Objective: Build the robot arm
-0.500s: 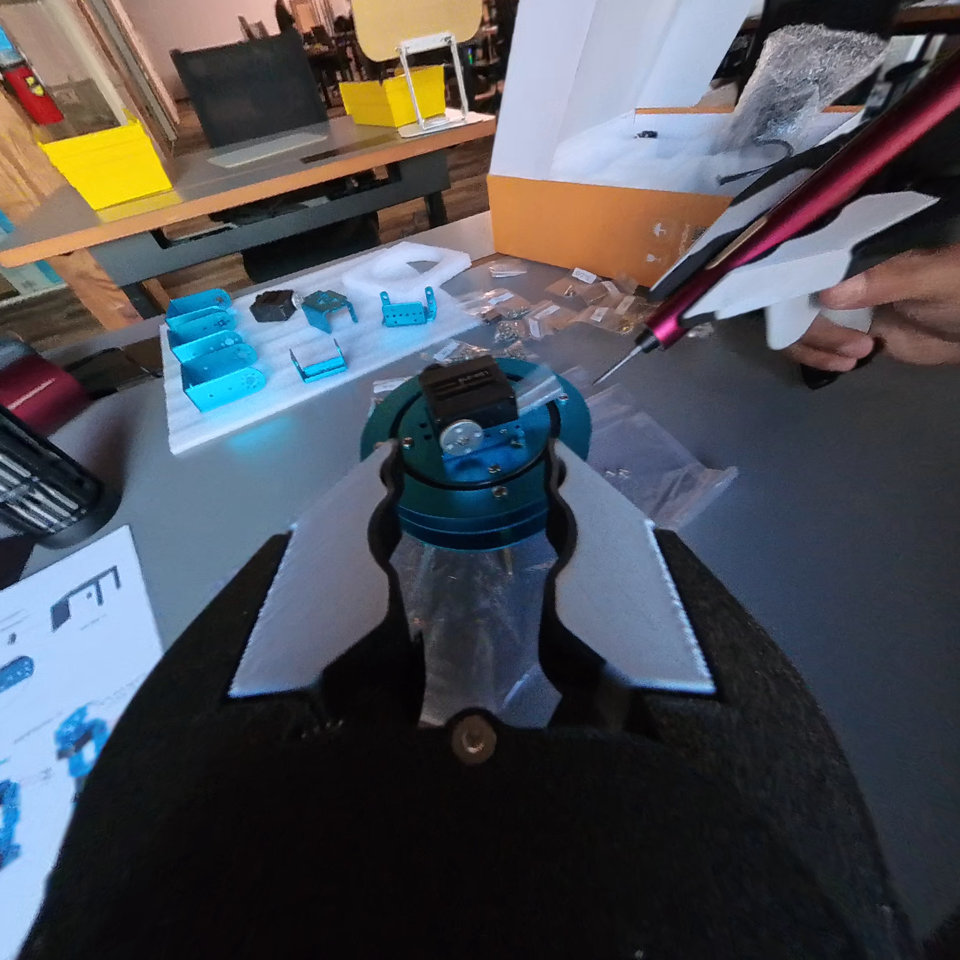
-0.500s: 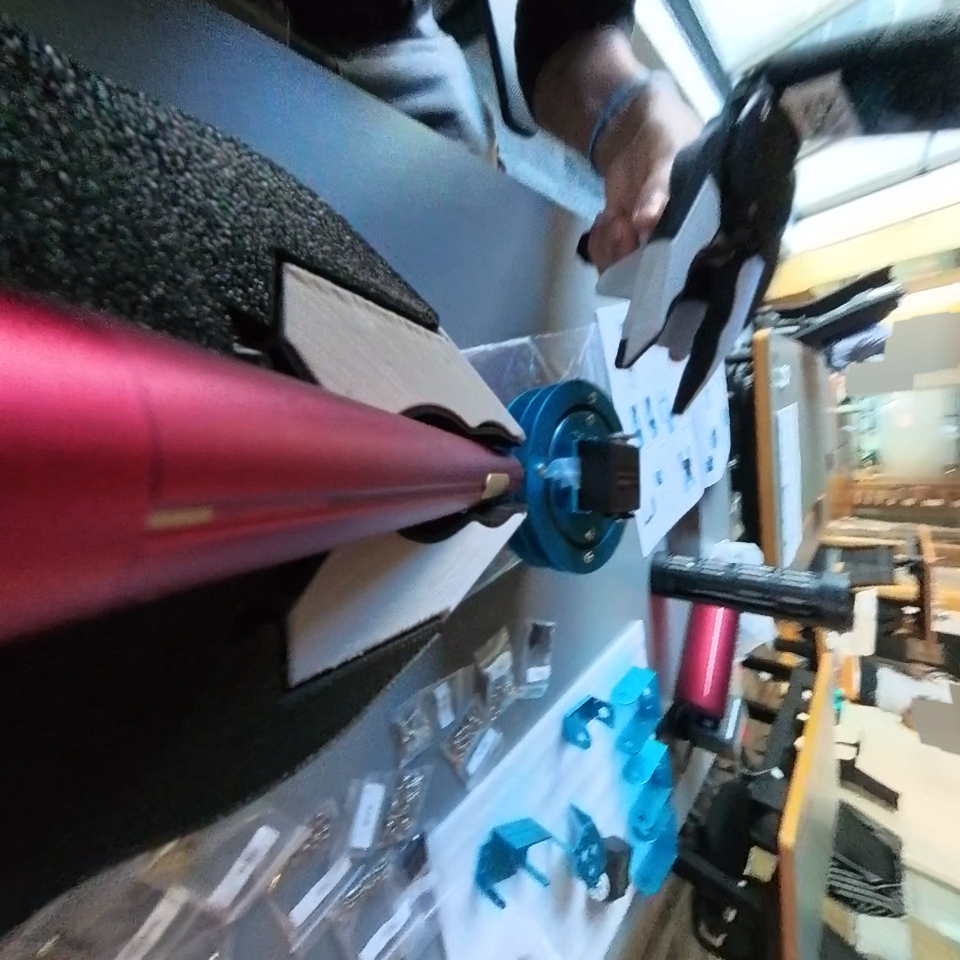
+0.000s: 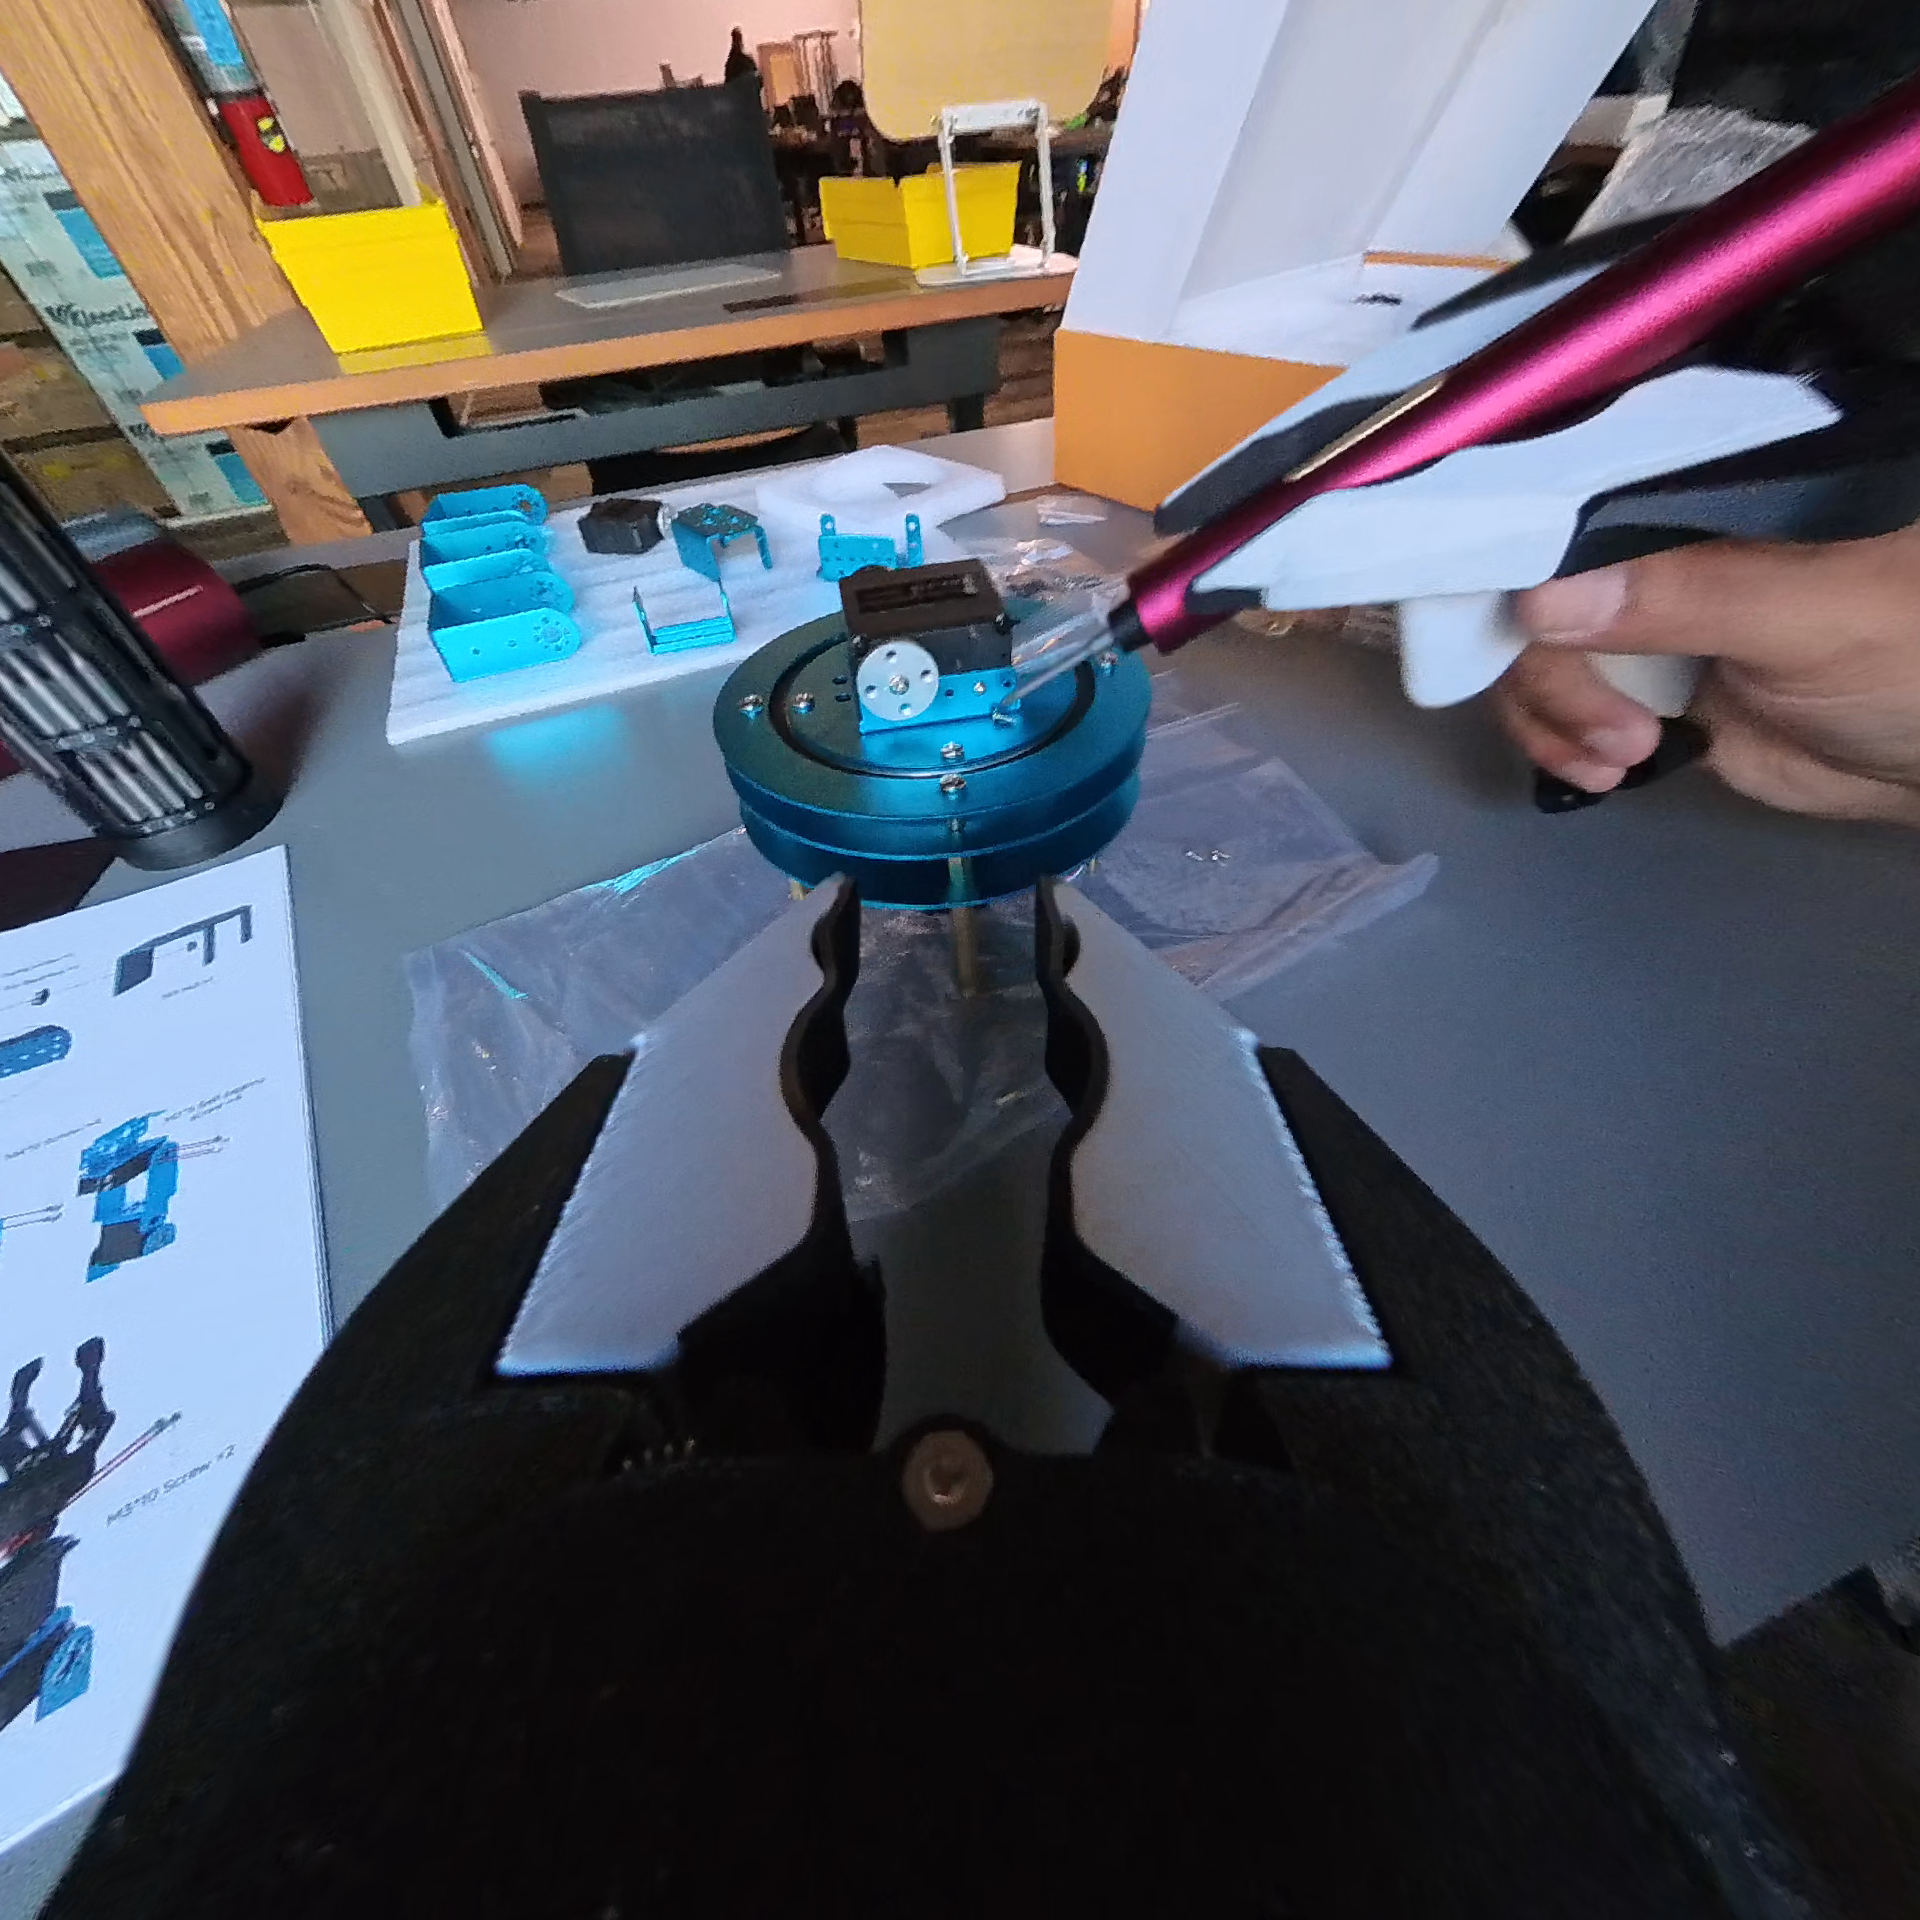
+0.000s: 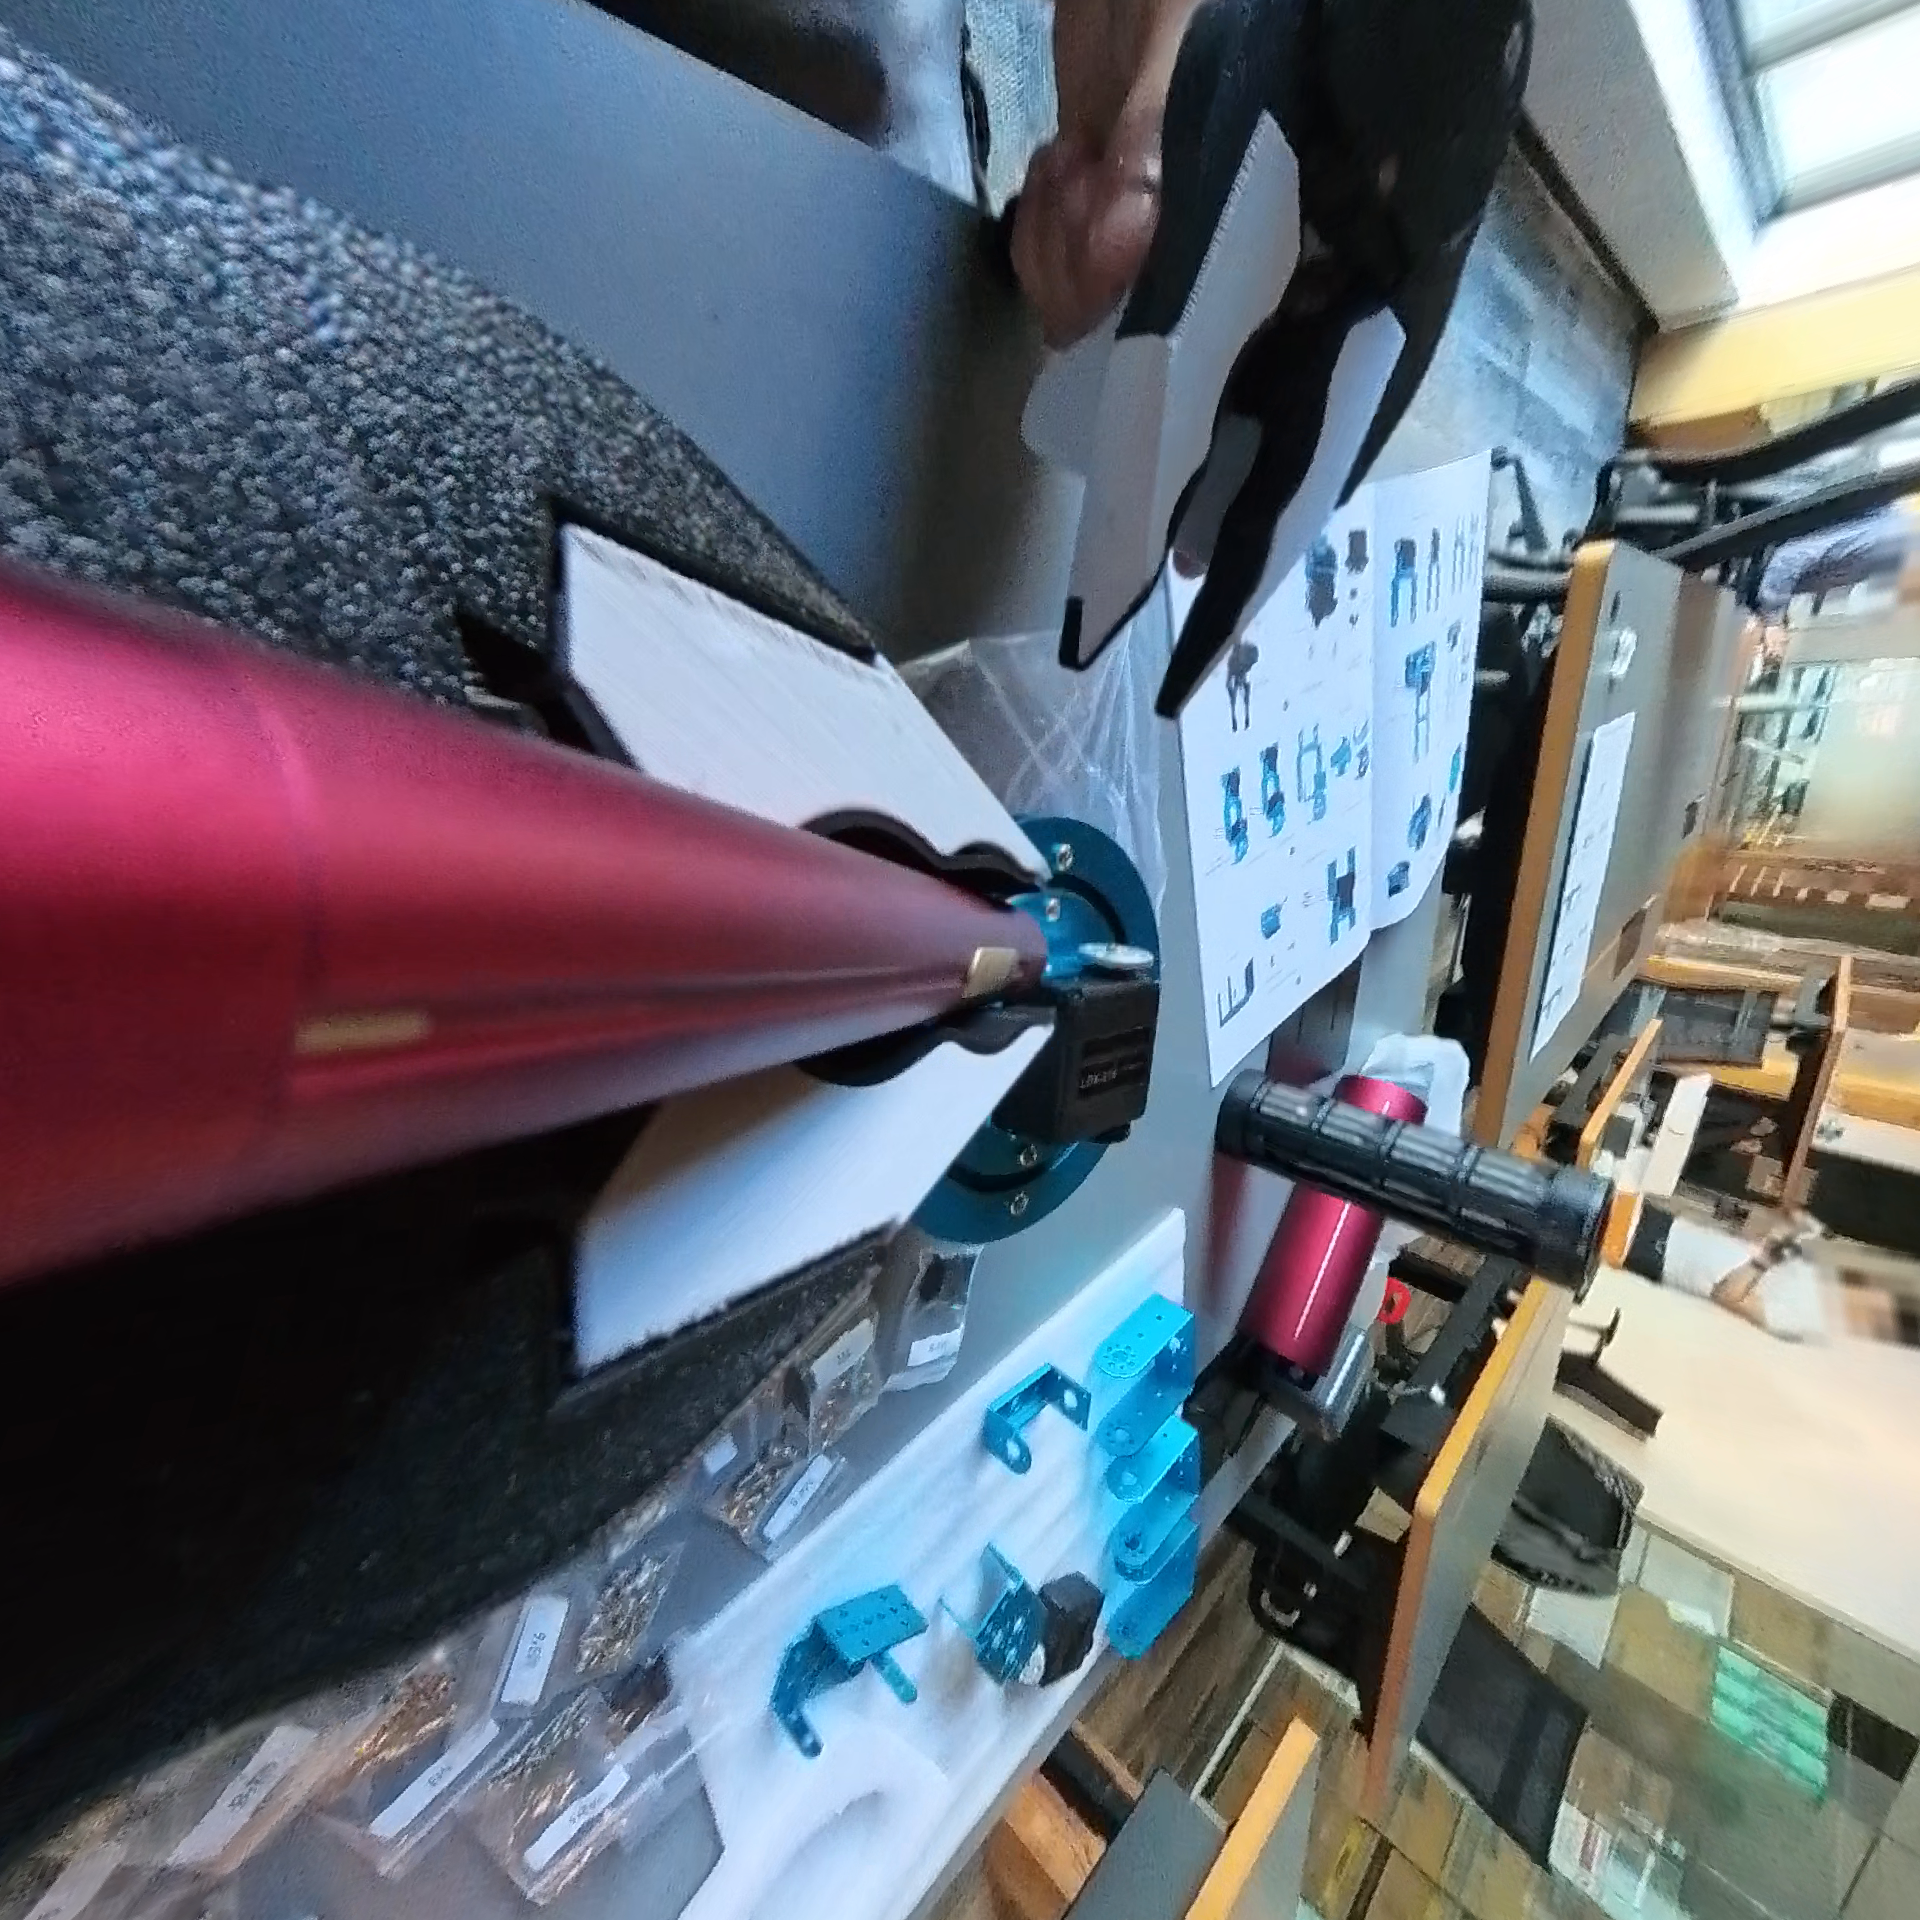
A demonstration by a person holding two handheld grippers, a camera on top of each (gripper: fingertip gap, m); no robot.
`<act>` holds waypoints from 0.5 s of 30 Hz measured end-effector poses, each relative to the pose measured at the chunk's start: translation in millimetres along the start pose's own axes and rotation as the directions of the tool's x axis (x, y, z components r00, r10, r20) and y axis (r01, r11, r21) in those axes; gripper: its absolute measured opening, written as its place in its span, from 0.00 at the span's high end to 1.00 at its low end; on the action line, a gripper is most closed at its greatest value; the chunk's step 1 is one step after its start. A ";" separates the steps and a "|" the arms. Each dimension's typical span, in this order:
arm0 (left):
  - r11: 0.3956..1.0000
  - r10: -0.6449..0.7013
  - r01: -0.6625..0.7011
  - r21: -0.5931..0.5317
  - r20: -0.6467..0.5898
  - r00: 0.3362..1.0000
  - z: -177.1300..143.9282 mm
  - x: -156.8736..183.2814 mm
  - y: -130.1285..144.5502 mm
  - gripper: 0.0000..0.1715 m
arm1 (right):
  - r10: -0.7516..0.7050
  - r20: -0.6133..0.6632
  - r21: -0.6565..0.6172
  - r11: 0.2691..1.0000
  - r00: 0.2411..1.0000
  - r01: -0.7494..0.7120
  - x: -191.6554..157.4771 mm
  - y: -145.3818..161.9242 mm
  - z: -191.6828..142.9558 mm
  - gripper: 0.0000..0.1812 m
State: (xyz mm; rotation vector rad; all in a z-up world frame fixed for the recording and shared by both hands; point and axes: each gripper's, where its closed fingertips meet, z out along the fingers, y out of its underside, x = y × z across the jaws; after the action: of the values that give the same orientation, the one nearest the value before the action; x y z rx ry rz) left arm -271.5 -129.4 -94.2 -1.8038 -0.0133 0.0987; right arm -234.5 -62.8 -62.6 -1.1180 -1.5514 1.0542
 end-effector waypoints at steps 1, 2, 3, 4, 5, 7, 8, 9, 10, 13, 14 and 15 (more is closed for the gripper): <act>1.000 -0.002 0.002 0.016 -0.007 1.000 -2.0 0.5 -2.5 0.81 | 0.005 0.008 0.005 1.000 1.000 -0.005 -0.9 0.0 -0.2 0.88; 1.000 -0.011 0.011 0.024 -0.014 1.000 -2.9 0.3 -3.9 0.81 | 0.003 -0.029 -0.009 1.000 1.000 -0.003 4.5 1.7 -0.7 0.88; 1.000 -0.023 0.023 0.021 -0.025 0.999 -2.7 0.4 -3.5 0.81 | 0.007 -0.029 -0.011 1.000 1.000 -0.007 4.8 1.2 -1.0 0.88; 0.999 -0.037 0.038 0.011 -0.041 0.998 -1.9 0.9 -2.2 0.81 | 0.013 -0.022 -0.018 1.000 1.000 -0.013 4.5 1.6 -1.0 0.88; 0.999 -0.051 0.051 0.002 -0.059 0.997 -0.9 2.2 -0.8 0.81 | 0.016 -0.019 -0.018 1.000 1.000 -0.017 4.4 1.3 -1.4 0.88; 0.998 -0.067 0.067 -0.007 -0.092 0.993 1.7 5.8 -0.3 0.81 | 0.033 -0.030 0.004 0.999 0.999 -0.033 6.3 -2.8 -4.2 0.88; 0.998 -0.070 0.070 -0.007 -0.093 0.993 3.1 5.8 -0.7 0.81 | 0.049 -0.026 0.007 0.999 0.998 -0.049 5.8 -3.8 -4.8 0.88; 0.997 -0.071 0.071 -0.005 -0.091 0.993 4.6 5.5 -1.4 0.81 | 0.058 -0.021 0.002 0.998 0.998 -0.058 4.8 -3.5 -4.7 0.88; 0.997 -0.075 0.075 -0.004 -0.093 0.993 6.1 6.0 -2.1 0.81 | 0.053 -0.031 -0.011 0.999 0.998 -0.053 5.6 -2.2 -4.5 0.88; 0.995 -0.098 0.098 -0.006 -0.107 0.989 9.6 8.1 -3.0 0.81 | 0.030 -0.038 -0.030 0.999 0.999 -0.031 3.7 1.3 -2.4 0.88; 0.994 -0.105 0.105 -0.005 -0.111 0.988 10.3 8.3 -2.9 0.81 | 0.027 -0.048 -0.033 0.999 0.998 -0.029 4.2 3.5 -0.6 0.88; 0.994 -0.112 0.112 -0.009 -0.120 0.986 10.8 9.0 -2.3 0.81 | 0.032 -0.043 -0.041 0.999 0.999 -0.034 2.7 6.7 1.8 0.88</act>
State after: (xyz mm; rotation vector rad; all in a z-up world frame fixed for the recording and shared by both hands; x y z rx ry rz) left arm -263.3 -117.8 -95.0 -1.8047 -0.0291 -0.0904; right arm -235.5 -58.8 -68.9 -1.1911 -1.5321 1.0179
